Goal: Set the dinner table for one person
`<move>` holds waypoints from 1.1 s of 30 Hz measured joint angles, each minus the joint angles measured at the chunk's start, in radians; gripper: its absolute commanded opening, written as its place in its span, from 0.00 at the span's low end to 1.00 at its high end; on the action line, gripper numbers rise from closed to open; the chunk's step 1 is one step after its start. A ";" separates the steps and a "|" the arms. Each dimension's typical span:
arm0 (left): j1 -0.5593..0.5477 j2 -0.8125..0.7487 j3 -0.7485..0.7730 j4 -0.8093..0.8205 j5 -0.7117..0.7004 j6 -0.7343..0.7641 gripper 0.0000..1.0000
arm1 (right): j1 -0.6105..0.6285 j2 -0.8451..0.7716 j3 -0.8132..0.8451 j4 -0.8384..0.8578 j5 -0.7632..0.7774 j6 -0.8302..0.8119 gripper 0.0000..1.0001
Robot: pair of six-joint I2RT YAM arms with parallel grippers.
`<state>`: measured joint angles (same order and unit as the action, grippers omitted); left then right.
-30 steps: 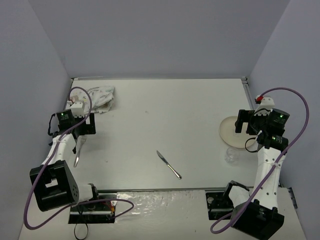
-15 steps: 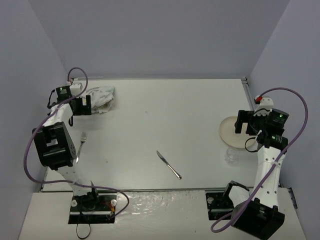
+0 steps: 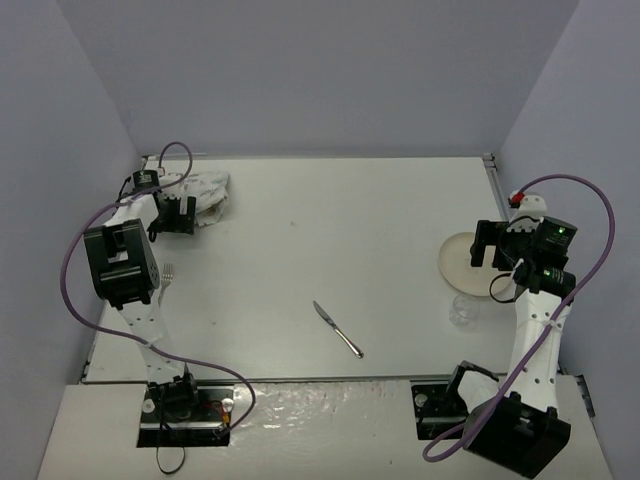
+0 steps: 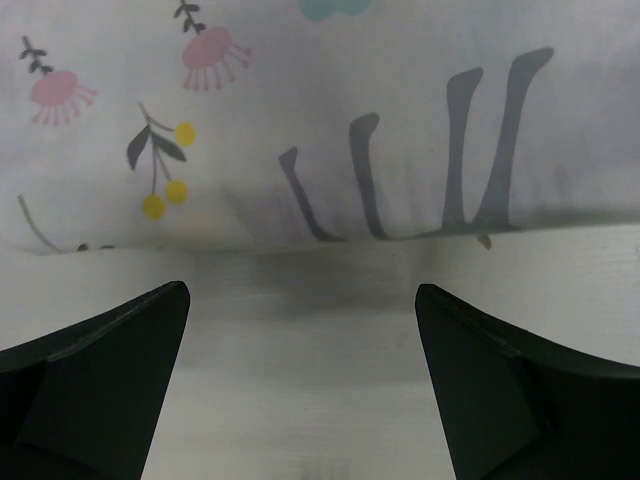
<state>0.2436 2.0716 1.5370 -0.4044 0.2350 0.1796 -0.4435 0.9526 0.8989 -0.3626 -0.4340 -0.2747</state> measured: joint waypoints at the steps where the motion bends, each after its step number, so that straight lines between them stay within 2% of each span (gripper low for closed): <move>1: -0.006 0.017 0.016 -0.005 0.000 0.000 0.91 | 0.000 0.000 0.000 0.000 0.001 -0.001 1.00; 3: -0.015 0.041 0.050 -0.017 0.002 -0.001 0.75 | 0.000 0.000 0.000 0.000 0.001 -0.003 1.00; 4: -0.018 0.050 0.068 -0.021 0.000 -0.001 0.59 | 0.000 0.001 0.000 0.000 0.002 -0.003 1.00; 6: -0.026 0.068 0.103 -0.035 0.001 -0.001 0.20 | 0.000 0.002 0.000 0.000 0.002 -0.003 1.00; 7: -0.029 0.076 0.117 -0.040 0.004 -0.003 0.06 | 0.000 0.004 0.000 0.000 0.003 -0.004 1.00; 8: -0.033 0.081 0.124 -0.042 0.007 -0.002 0.00 | 0.000 0.006 0.000 0.000 0.004 -0.004 1.00; 14: -0.069 0.058 0.076 -0.032 0.004 0.007 0.00 | 0.000 0.008 0.000 0.000 0.008 -0.004 1.00; 19: -0.139 -0.086 -0.049 -0.050 0.009 0.026 0.00 | 0.000 0.008 0.000 0.000 0.008 -0.007 1.00; 24: -0.213 -0.264 -0.062 -0.098 0.061 0.025 0.00 | 0.000 0.008 0.000 0.000 0.008 -0.007 1.00; 28: -0.298 -0.403 -0.018 -0.186 0.103 0.022 0.00 | 0.000 0.008 0.000 0.000 0.008 -0.007 1.00; 33: -0.379 -0.499 0.130 -0.321 0.225 -0.007 0.00 | 0.000 0.008 -0.004 0.000 0.008 -0.007 1.00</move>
<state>-0.1357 1.5728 1.6673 -0.7251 0.4595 0.1728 -0.4438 0.9604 0.8953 -0.3623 -0.4264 -0.2813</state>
